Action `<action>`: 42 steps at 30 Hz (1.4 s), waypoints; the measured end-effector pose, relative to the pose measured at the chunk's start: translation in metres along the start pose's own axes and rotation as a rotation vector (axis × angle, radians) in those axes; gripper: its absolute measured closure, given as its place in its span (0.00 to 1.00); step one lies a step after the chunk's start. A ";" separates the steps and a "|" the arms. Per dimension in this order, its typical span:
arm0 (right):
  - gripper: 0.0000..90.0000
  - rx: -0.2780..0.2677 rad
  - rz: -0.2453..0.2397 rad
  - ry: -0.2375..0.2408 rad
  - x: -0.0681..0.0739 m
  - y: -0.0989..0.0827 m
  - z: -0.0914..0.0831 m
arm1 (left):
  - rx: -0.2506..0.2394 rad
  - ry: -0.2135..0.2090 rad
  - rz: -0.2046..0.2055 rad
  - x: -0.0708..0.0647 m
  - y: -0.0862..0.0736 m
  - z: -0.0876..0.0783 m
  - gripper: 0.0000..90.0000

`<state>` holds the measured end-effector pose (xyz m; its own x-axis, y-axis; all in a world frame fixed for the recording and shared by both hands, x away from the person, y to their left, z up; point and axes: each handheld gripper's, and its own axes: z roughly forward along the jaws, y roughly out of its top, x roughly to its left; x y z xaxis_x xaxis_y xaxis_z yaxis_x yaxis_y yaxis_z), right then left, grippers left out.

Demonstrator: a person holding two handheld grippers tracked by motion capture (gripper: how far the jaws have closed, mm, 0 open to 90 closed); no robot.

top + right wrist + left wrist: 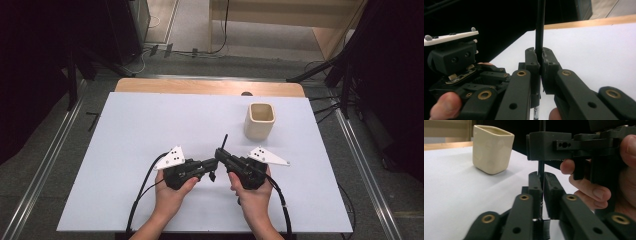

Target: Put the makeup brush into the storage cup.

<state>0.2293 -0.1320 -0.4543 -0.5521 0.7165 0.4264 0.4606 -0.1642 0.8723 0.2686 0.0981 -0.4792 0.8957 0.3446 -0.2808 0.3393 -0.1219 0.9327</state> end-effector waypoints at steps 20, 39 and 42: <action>0.97 0.086 -0.544 -0.266 0.011 -0.009 0.013 | 0.070 0.153 0.025 0.014 0.035 -0.039 0.61; 0.97 0.236 -1.006 -0.393 0.031 -0.030 0.033 | 0.200 0.147 0.045 -0.002 0.048 -0.029 0.67; 0.97 0.243 -1.043 -0.406 0.033 -0.032 0.034 | 0.221 0.153 0.030 -0.001 0.047 -0.028 0.70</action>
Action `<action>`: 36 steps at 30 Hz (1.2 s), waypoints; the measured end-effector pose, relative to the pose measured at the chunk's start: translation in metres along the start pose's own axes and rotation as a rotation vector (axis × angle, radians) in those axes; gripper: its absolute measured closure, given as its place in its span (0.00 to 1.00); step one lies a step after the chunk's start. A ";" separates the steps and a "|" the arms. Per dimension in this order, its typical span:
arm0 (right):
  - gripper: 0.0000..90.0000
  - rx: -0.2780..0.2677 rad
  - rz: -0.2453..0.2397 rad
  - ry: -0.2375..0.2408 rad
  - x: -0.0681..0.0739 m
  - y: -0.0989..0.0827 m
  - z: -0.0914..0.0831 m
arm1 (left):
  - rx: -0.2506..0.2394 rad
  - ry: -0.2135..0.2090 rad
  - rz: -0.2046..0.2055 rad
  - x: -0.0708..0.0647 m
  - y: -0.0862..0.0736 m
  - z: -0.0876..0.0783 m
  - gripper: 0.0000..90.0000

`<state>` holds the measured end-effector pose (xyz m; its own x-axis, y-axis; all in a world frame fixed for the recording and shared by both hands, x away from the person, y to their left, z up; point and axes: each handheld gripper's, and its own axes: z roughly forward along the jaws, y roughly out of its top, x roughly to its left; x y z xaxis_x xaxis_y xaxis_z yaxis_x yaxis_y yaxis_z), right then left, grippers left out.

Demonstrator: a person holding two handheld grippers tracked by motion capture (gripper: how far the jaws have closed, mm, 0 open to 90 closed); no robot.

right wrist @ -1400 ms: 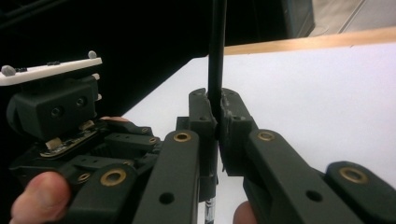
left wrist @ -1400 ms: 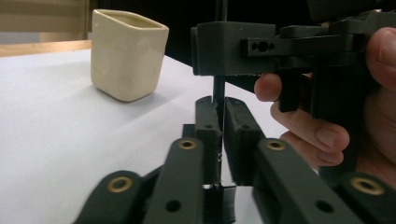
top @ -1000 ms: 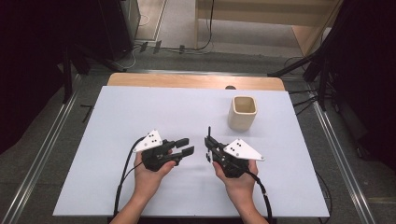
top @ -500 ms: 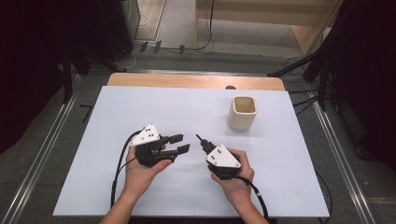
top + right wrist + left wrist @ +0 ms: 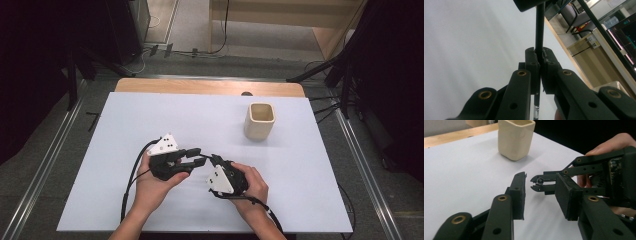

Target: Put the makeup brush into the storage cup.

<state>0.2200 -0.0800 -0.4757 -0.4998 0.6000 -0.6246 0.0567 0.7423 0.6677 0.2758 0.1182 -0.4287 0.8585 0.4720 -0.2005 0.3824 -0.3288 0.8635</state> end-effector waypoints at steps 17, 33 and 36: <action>0.97 -0.011 -0.105 -0.019 0.008 0.003 0.000 | 0.071 -0.047 -0.028 0.003 -0.002 0.005 0.96; 0.13 -0.167 0.619 0.179 -0.022 -0.004 -0.013 | -0.136 0.016 -0.077 0.019 -0.018 -0.003 0.96; 0.00 -0.158 0.751 0.189 -0.023 -0.005 -0.013 | -0.176 0.029 -0.064 0.019 -0.019 -0.006 0.96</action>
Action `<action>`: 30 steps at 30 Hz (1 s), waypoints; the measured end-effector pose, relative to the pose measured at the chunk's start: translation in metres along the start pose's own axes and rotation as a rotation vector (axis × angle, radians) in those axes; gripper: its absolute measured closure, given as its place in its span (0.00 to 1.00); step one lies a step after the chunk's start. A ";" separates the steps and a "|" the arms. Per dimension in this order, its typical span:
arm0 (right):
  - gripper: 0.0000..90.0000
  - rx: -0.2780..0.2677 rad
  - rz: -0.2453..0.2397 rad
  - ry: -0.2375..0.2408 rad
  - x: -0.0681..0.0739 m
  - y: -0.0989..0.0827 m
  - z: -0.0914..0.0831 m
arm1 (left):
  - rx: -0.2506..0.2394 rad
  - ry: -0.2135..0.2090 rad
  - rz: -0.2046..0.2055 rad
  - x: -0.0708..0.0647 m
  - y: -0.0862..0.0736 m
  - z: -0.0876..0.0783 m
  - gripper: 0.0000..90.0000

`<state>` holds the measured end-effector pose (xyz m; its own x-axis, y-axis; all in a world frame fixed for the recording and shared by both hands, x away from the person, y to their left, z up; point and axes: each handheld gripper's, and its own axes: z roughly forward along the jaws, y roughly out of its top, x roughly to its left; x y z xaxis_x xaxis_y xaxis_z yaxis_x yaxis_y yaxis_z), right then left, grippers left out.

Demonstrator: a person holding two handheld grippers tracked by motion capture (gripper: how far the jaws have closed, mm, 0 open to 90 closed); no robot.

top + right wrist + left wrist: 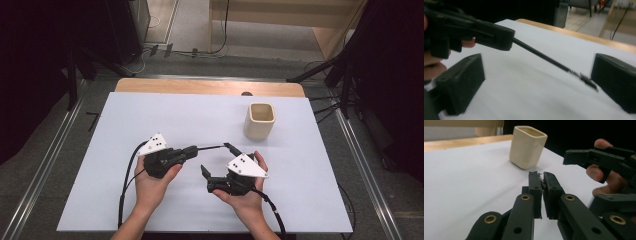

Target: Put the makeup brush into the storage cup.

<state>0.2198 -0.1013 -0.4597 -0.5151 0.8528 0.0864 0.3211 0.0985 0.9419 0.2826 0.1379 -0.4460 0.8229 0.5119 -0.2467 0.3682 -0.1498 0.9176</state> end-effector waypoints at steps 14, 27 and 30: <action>0.00 -0.039 0.438 0.136 -0.013 -0.011 0.000 | -0.133 -0.065 -0.005 -0.005 -0.007 -0.002 0.96; 0.01 -0.080 0.644 0.187 -0.035 -0.012 -0.002 | -0.168 -0.122 0.010 -0.016 -0.016 0.008 0.96; 0.05 -0.081 0.659 0.184 -0.038 -0.012 -0.001 | -0.161 -0.135 0.025 -0.020 -0.018 0.011 0.96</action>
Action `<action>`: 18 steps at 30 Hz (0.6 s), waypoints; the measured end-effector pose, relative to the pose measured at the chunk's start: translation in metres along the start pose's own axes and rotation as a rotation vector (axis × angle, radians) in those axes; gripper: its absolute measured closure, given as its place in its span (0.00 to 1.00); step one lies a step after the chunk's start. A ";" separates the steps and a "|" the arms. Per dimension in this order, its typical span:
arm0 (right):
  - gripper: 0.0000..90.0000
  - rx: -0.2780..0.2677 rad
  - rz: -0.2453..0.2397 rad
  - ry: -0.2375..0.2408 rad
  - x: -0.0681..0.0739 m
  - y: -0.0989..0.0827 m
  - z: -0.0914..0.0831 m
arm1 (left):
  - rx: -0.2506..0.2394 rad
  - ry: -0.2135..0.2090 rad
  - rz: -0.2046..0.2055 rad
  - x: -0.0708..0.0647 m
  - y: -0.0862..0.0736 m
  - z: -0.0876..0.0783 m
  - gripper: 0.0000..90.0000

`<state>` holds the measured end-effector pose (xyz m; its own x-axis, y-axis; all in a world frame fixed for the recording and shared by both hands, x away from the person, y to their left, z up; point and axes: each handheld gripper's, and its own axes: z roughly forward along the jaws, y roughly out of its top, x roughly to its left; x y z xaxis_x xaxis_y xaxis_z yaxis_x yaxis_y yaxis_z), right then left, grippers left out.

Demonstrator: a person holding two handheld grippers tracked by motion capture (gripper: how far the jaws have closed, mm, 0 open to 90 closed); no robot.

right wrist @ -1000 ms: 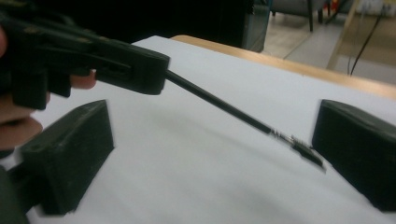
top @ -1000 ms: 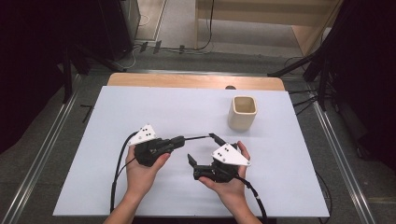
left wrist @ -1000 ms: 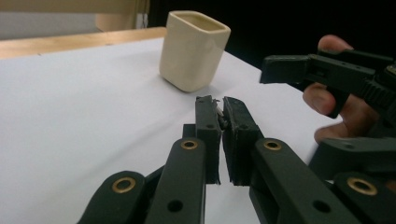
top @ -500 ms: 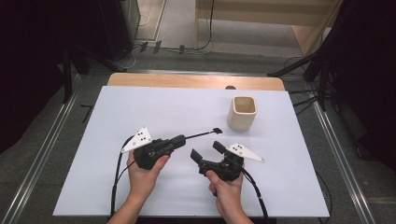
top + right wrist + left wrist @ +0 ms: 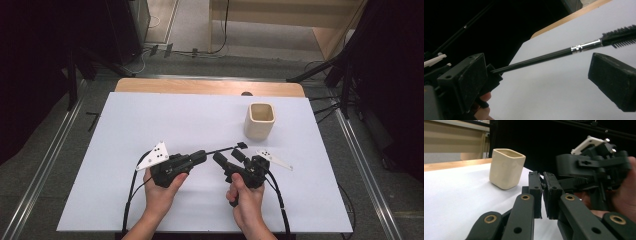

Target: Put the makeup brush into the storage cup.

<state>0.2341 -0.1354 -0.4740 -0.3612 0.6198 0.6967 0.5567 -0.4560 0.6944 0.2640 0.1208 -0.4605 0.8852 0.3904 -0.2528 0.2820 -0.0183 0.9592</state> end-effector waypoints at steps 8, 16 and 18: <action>0.32 -0.014 0.042 -0.003 -0.007 0.000 -0.001 | 0.016 -0.017 0.027 -0.003 -0.002 0.002 0.96; 0.71 -0.056 0.135 0.085 -0.021 0.000 -0.004 | 0.081 -0.051 0.039 -0.001 -0.007 0.007 0.95; 0.96 -0.082 0.083 0.094 -0.021 0.004 -0.009 | 0.126 -0.017 0.065 -0.001 -0.008 0.008 0.63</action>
<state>0.2371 -0.1559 -0.4842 -0.3868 0.5171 0.7636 0.5264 -0.5560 0.6432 0.2643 0.1134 -0.4686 0.9089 0.3689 -0.1942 0.2676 -0.1589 0.9503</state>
